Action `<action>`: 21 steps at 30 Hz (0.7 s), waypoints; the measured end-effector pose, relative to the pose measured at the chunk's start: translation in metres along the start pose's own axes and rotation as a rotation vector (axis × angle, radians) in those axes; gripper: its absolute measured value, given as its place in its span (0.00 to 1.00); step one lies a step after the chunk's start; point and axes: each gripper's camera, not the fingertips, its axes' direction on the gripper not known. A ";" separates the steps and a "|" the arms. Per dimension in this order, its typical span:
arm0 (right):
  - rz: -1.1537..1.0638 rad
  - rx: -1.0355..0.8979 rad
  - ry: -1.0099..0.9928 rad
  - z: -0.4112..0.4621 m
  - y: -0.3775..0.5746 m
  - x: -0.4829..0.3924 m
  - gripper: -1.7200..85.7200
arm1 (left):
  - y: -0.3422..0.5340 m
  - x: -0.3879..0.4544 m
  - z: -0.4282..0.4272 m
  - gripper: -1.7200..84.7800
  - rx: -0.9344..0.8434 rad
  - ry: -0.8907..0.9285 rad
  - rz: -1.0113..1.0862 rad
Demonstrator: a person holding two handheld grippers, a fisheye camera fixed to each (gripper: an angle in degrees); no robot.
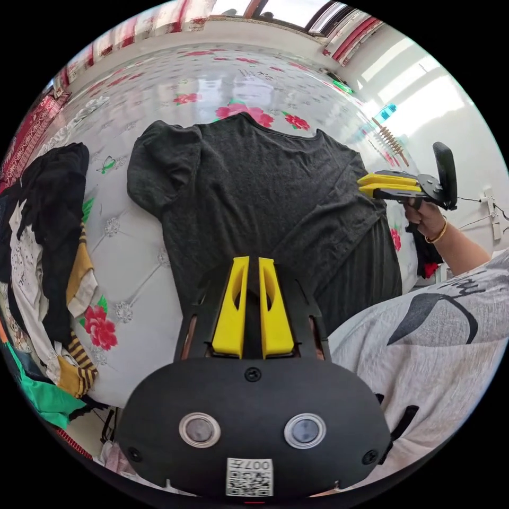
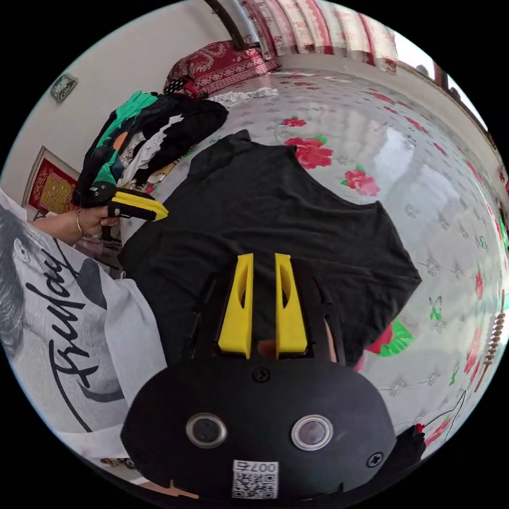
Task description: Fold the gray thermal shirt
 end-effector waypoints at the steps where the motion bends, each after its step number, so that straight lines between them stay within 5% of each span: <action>1: -0.029 -0.022 0.003 0.009 -0.005 -0.014 0.09 | 0.008 0.007 -0.001 0.07 0.014 0.010 0.012; 11: -0.022 -0.119 -0.010 0.035 -0.019 -0.048 0.10 | 0.059 0.073 0.049 0.08 -0.167 -0.125 0.372; 21: 0.323 -0.117 0.174 0.017 0.039 -0.007 0.08 | 0.057 0.062 -0.015 0.02 0.007 -0.091 0.435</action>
